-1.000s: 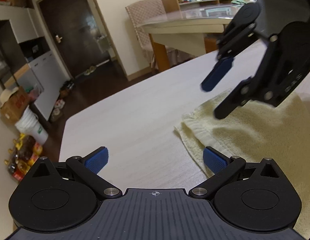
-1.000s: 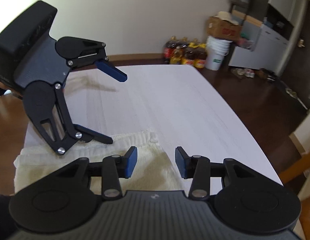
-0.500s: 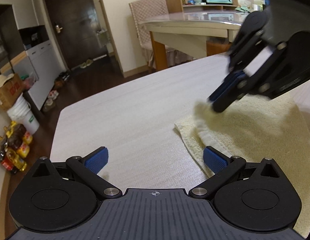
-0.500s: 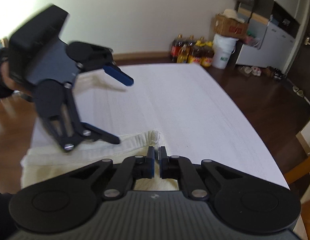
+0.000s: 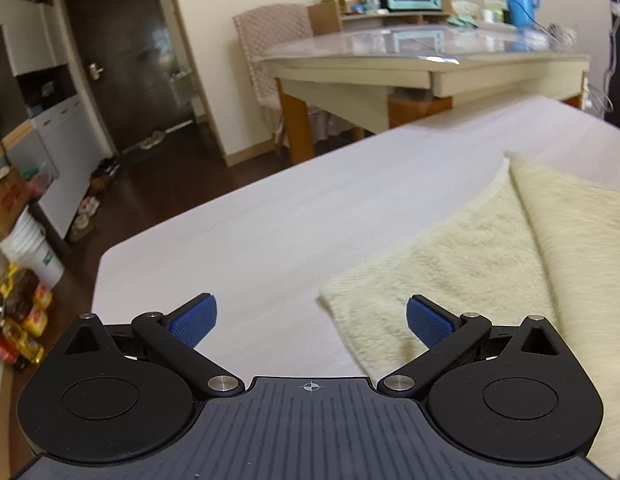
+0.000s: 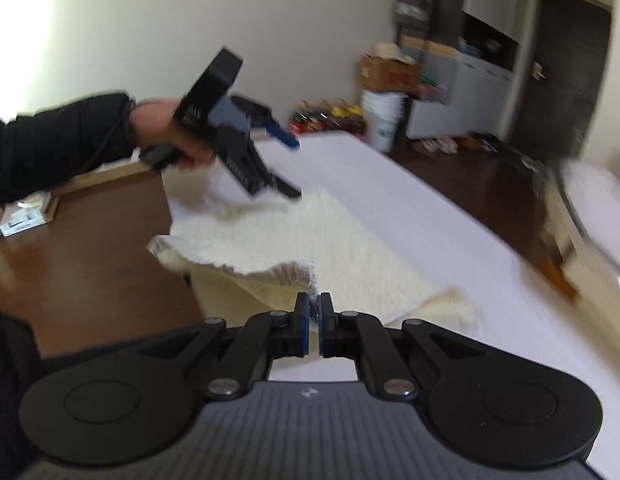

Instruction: Fold towel

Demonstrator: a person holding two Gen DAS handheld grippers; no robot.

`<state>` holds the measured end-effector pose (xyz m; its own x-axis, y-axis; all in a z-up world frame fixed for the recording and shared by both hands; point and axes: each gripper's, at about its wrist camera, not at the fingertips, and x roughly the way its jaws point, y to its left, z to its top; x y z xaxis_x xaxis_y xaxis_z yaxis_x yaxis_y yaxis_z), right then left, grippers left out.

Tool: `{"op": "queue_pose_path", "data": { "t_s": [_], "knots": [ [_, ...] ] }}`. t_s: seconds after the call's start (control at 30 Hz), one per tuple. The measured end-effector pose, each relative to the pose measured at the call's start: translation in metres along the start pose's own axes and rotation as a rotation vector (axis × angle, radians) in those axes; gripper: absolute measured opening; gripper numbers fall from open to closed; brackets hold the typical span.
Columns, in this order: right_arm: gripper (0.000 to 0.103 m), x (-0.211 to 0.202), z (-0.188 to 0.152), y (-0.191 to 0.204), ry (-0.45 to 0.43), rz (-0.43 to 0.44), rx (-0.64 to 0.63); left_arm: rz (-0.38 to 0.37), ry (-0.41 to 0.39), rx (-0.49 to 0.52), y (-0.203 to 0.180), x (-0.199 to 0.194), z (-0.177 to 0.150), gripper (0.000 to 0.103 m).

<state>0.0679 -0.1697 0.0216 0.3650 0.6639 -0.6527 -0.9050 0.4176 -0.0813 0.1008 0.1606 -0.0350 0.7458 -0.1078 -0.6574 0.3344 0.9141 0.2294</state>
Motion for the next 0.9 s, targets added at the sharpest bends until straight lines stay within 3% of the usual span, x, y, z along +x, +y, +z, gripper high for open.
{"op": "queue_pose_path", "data": {
  "t_s": [0.2, 0.4, 0.53, 0.6, 0.73, 0.8, 0.9],
  "knots": [
    [0.005, -0.005, -0.052, 0.002, 0.038, -0.042, 0.107, 0.015, 0.013, 0.012, -0.009, 0.010, 0.000, 0.103],
    [0.009, -0.007, -0.055, -0.003, 0.026, 0.013, 0.145, 0.024, 0.018, -0.033, -0.001, 0.018, 0.001, 0.103],
    [0.020, -0.027, -0.048, -0.015, -0.078, 0.059, 0.228, -0.021, 0.018, -0.053, 0.004, 0.018, 0.002, 0.103],
    [0.027, -0.030, -0.043, -0.028, -0.115, 0.030, 0.270, -0.077, 0.035, -0.068, 0.008, 0.020, 0.004, 0.101],
    [0.032, -0.013, -0.029, -0.053, -0.109, -0.036, 0.302, -0.175, 0.051, -0.109, 0.017, 0.026, 0.007, 0.078],
    [0.035, -0.003, -0.023, -0.061, -0.103, -0.050, 0.304, -0.195, 0.063, -0.101, 0.019, 0.028, 0.009, 0.078],
    [0.039, 0.010, -0.015, -0.070, -0.105, -0.063, 0.313, -0.247, 0.076, -0.106, 0.023, 0.032, 0.013, 0.066]
  ]
}}
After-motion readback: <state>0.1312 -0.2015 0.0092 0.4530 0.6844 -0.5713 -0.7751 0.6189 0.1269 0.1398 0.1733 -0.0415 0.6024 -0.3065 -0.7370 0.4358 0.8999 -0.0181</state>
